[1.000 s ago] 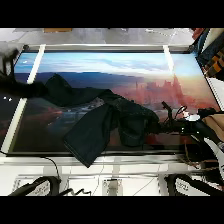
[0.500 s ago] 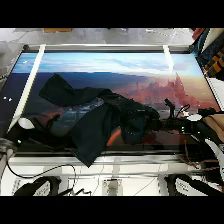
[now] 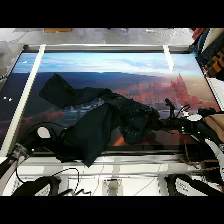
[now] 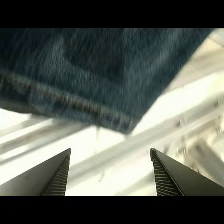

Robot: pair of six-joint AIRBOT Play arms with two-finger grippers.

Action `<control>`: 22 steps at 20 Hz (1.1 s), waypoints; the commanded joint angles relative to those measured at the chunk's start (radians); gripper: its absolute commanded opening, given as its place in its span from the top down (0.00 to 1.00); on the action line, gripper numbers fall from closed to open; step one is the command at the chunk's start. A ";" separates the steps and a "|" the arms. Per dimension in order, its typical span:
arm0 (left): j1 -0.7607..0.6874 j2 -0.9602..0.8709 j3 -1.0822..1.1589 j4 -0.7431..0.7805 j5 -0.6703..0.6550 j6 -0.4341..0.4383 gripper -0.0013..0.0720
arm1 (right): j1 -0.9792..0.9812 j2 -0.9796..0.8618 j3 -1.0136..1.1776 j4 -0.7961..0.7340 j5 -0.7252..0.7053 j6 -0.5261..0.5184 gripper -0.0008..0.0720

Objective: Fold the clothes and pants, and hang the long-sleeved shirts on hangers.

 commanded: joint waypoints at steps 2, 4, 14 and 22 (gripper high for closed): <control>-0.171 -0.009 -0.005 0.010 0.229 -0.167 0.19 | 0.000 0.001 0.001 0.001 0.003 0.000 0.94; -0.196 -0.049 -0.005 0.020 0.243 -0.191 0.19 | 0.000 0.001 0.001 0.001 0.006 0.000 0.94; -0.143 -0.165 0.088 0.036 0.401 -0.160 0.95 | 0.000 0.002 0.042 0.029 0.029 0.002 0.94; 0.332 -0.165 0.562 0.248 0.304 -0.159 0.95 | 0.000 0.002 0.307 -0.166 -0.173 0.245 0.95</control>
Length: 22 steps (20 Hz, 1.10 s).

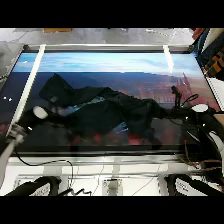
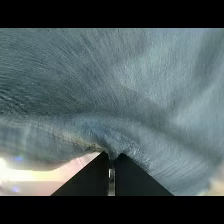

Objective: Fold the clothes and pants, and hang the long-sleeved shirts on hangers.

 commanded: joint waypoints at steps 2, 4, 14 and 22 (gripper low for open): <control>0.273 -0.001 0.278 0.121 -0.080 0.005 0.95 | 0.000 0.001 0.197 -0.194 -0.138 0.170 0.95; 0.346 -0.001 0.381 0.124 -0.077 0.005 0.95 | 0.000 0.001 0.306 -0.302 -0.191 0.282 0.95; 0.492 -0.003 0.759 0.283 -0.071 0.031 0.95 | -0.219 0.000 0.710 -0.647 0.035 0.516 0.95; 0.478 -0.151 0.589 0.369 -0.508 0.406 0.95 | -0.286 0.005 0.518 -0.671 0.681 0.335 0.94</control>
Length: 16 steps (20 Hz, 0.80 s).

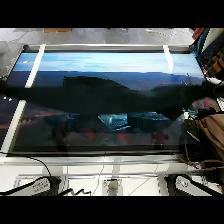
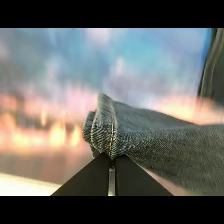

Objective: Fold the clothes and pants, and hang the long-sleeved shirts on hangers.

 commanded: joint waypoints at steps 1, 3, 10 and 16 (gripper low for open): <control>0.006 -0.035 -0.154 0.114 -0.167 0.114 0.95 | -0.013 0.012 -0.122 -0.024 0.299 -0.114 0.94; 0.018 -0.035 -0.288 0.202 -0.182 0.115 0.95 | -0.013 0.032 -0.224 -0.027 0.306 -0.122 0.94; 0.080 -0.035 -0.458 0.497 -0.161 0.113 0.95 | -0.013 0.035 -0.436 -0.149 0.348 -0.199 0.94; 0.089 -0.035 -0.388 0.549 -0.084 0.087 0.95 | -0.013 0.035 -0.378 -0.153 0.403 -0.198 0.94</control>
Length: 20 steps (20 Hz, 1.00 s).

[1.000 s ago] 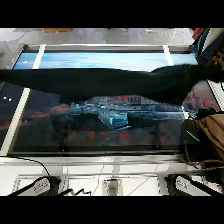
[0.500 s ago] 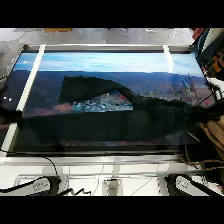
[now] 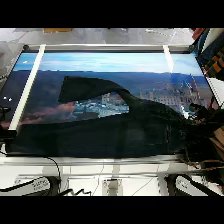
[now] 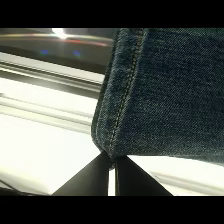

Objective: Fold the clothes and pants, and hang the long-sleeved shirts on hangers.

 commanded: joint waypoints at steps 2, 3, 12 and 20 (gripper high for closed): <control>0.009 0.000 0.039 0.051 0.021 -0.008 0.95 | 0.000 0.000 0.020 -0.017 0.055 -0.004 0.94; 0.011 -0.003 0.035 0.048 0.016 -0.008 0.95 | 0.000 0.000 0.020 -0.017 0.055 -0.004 0.94; 0.020 -0.033 -0.044 0.029 0.003 -0.009 0.02 | 0.000 0.000 0.020 -0.016 -0.032 -0.002 0.14; -0.087 -0.033 0.050 -0.148 0.144 -0.126 0.04 | -0.001 0.000 0.020 -0.020 -0.646 0.057 0.33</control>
